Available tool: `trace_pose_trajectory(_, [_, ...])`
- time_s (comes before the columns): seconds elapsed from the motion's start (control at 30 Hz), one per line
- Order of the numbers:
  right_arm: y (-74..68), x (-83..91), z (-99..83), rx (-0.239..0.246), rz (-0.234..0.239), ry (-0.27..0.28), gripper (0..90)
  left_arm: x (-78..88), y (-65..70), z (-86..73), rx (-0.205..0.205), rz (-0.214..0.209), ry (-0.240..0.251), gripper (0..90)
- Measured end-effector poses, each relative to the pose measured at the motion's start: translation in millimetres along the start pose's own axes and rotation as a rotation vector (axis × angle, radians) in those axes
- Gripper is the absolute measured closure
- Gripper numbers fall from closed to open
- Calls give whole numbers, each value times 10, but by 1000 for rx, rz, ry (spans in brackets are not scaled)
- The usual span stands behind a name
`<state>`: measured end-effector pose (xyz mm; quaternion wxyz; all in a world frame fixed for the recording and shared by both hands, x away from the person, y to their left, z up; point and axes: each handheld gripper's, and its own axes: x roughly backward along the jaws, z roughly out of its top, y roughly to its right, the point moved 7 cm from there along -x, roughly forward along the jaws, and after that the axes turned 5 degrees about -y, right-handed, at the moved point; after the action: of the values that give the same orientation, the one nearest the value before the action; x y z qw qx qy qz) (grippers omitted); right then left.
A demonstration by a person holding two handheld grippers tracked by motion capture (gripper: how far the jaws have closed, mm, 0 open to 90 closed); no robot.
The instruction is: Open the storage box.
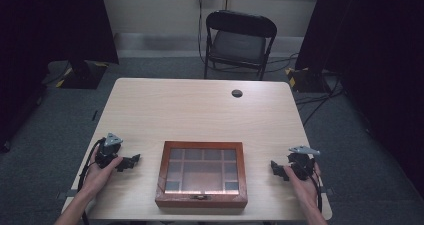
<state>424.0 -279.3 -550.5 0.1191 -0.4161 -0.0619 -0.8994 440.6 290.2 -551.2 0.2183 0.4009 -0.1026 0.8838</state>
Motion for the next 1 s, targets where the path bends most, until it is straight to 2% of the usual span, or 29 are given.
trace_pose_trajectory(0.23, [-5, 5, 4, 0, 3, 1, 14, -2, 3, 3, 5, -1, 4, 44])
trace_pose_trajectory(0.27, [-22, 23, 24, 5, 9, 11, 141, -2, 3, 3, 4, -1, 4, 44])
trace_pose_trajectory(0.3, [-28, 35, 34, 6, 10, 19, 196, -5, 6, 4, 7, -4, 5, 43])
trace_pose_trajectory(0.33, [-36, 44, 42, -1, 9, 20, 199, -5, 6, 4, 7, -5, 5, 42])
trace_pose_trajectory(0.4, [-77, 49, 54, 1, 50, 18, 178, -5, 6, 4, 7, -5, 5, 42])
trace_pose_trajectory(0.47, [-111, 58, 62, 14, 61, 16, 206, -6, 6, 5, 7, -5, 5, 42])
trace_pose_trajectory(0.63, [-204, 136, 122, 36, 124, 46, 259, -5, 5, 5, 6, -5, 5, 42])
trace_pose_trajectory(0.7, [-222, 160, 136, 39, 131, 53, 266, -5, 6, 4, 8, -5, 4, 42])
trace_pose_trajectory(0.73, [-273, 205, 164, 46, 163, 67, 287, -6, 6, 5, 7, -5, 5, 42])
trace_pose_trajectory(0.77, [-273, 205, 164, 46, 163, 67, 287, -6, 6, 5, 7, -5, 5, 42])
trace_pose_trajectory(0.8, [-338, 245, 188, 62, 209, 74, 298, -5, 5, 4, 7, -5, 4, 42])
trace_pose_trajectory(0.9, [-411, 309, 234, 85, 239, 91, 321, -7, 7, 7, 10, -5, 8, 42])
trace_pose_trajectory(0.97, [-478, 367, 267, 75, 287, 99, 352, -6, 8, 4, 7, -7, 4, 42])
trace_pose_trajectory(1.0, [-503, 389, 281, 77, 296, 104, 362, -6, 8, 4, 7, -7, 4, 42])
